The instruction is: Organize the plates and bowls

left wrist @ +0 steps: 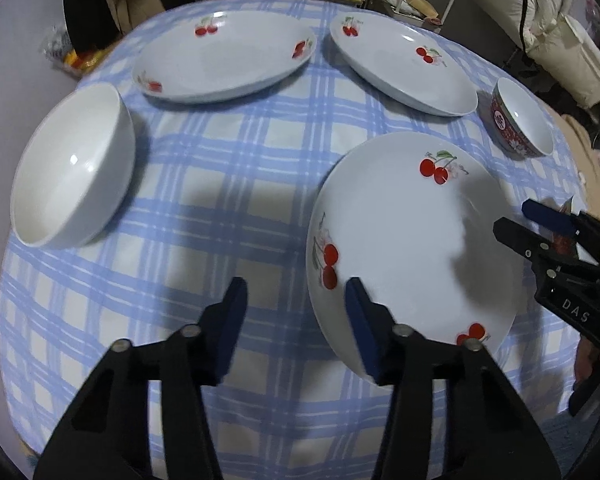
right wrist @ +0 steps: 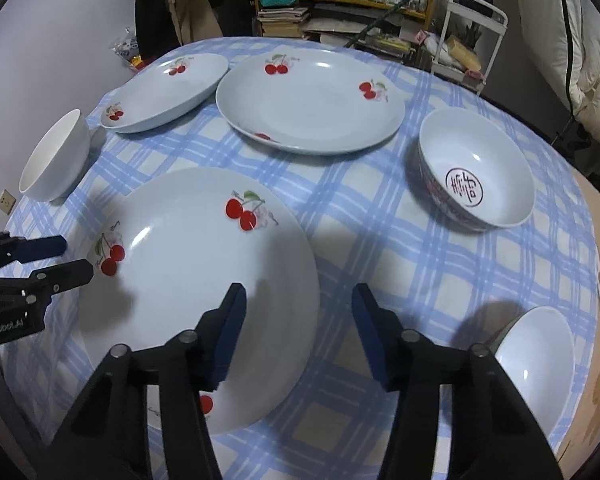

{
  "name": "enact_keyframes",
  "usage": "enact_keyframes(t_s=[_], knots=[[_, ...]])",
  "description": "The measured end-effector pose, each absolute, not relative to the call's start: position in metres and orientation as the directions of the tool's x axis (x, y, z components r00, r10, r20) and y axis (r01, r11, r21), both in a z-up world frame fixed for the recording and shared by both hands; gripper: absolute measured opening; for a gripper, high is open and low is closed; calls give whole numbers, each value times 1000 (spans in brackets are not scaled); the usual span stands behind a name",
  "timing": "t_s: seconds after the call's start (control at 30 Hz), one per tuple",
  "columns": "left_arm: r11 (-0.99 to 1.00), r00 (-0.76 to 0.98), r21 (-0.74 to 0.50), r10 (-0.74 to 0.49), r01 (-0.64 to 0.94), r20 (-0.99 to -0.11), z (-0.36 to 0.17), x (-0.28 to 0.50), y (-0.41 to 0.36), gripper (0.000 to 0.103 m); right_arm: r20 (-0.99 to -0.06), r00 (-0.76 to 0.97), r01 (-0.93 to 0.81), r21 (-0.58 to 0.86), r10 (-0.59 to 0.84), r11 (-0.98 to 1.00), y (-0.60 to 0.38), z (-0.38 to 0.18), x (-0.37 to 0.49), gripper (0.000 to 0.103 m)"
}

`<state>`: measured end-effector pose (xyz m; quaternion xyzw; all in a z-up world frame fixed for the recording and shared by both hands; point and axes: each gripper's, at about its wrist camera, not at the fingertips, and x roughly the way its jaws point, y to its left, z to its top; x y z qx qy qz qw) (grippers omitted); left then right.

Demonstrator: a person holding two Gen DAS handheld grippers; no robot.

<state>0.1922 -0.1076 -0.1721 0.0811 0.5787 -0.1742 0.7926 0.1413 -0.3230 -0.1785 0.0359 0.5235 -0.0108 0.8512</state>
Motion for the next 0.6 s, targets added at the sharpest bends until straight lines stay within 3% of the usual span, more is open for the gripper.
enact_keyframes(t_s=[0.17,0.27,0.6], knots=[[928,255,-107,-208,358,-944,-179,195,-105,21,-903,429,72,55,19,996,-326,-183,141,32],[930,223,-156,-238,334,-945,-185,197,-102,20,-909,415,70,74,38,995,-328,-185,141,22],[933,225,-204,-277,297,-934,-196,199,-101,21,-921,388,81,61,24,995,-327,-192,140,15]])
